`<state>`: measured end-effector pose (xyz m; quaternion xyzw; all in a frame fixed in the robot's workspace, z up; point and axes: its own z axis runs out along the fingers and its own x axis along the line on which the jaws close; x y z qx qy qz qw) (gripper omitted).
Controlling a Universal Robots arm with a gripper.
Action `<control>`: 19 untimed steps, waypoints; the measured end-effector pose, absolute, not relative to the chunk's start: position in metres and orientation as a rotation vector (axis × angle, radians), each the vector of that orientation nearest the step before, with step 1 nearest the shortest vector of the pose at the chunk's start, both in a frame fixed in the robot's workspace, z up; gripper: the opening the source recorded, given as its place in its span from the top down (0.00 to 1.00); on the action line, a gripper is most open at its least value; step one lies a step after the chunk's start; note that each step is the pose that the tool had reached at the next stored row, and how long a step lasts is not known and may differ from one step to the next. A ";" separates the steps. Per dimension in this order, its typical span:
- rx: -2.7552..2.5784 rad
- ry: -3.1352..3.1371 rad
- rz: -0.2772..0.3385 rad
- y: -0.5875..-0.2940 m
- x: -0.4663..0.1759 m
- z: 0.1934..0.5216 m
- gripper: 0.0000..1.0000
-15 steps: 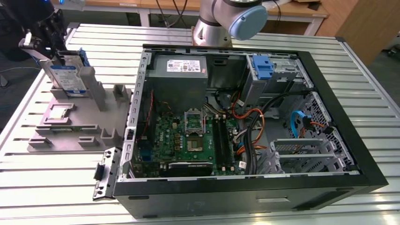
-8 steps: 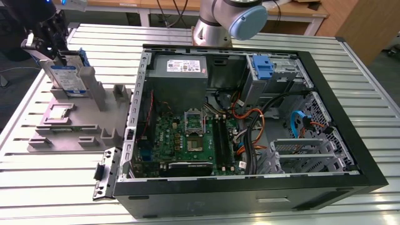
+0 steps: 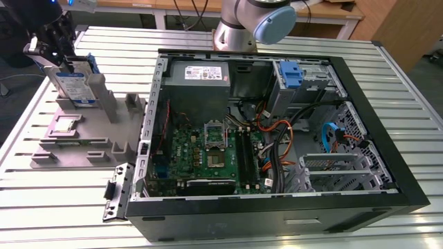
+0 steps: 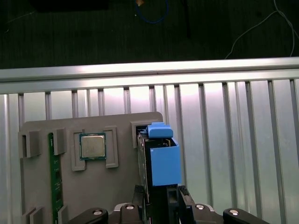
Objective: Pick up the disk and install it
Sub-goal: 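Pick up the disk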
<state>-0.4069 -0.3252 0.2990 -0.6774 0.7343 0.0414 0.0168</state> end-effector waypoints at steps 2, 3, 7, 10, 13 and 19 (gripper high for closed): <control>-2.106 2.282 0.129 -0.325 -0.407 0.299 0.58; -2.106 2.282 0.129 -0.325 -0.407 0.299 0.60; -2.106 2.282 0.129 -0.325 -0.407 0.299 0.64; -2.106 2.282 0.129 -0.325 -0.407 0.299 0.64; -2.106 2.282 0.129 -0.325 -0.407 0.299 0.64; -2.112 2.277 0.129 -0.325 -0.407 0.299 0.64</control>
